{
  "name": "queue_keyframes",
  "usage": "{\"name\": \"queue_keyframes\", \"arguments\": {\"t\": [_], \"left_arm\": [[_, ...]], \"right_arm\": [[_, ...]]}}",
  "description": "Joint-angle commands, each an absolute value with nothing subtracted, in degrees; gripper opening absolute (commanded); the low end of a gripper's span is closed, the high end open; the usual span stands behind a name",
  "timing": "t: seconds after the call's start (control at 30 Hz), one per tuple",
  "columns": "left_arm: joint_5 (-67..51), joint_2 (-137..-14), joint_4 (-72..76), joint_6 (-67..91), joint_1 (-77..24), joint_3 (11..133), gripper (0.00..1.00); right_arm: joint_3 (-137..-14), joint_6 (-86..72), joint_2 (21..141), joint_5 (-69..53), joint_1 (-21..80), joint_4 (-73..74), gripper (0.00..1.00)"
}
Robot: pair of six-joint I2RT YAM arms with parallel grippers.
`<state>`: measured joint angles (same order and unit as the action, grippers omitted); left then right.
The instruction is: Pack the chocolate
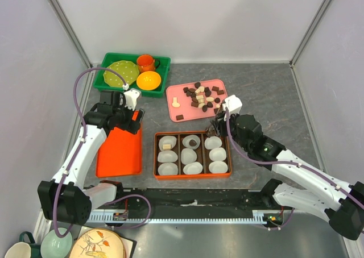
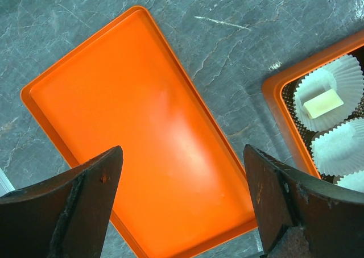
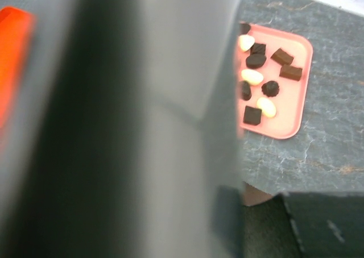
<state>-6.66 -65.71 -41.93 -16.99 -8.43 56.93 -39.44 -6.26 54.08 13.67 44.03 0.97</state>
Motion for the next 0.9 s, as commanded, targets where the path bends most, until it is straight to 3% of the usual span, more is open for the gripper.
{"name": "queue_keyframes", "arguments": {"t": [0.0, 0.73, 0.87], "left_arm": [[-8.35, -64.69, -41.84, -18.11, -8.17, 56.6, 0.94], [-10.37, -62.05, -42.54, -18.02, -8.17, 55.46, 0.94], [-10.63, -61.7, -42.54, -17.93, -8.17, 54.93, 0.94]], "right_arm": [[-38.5, -7.38, 52.39, 15.03, 45.7, 1.75, 0.38], [-40.07, -7.38, 51.42, 16.53, 47.64, 5.53, 0.52], [-42.88, -6.77, 50.63, 16.44, 47.9, 6.42, 0.47]]}}
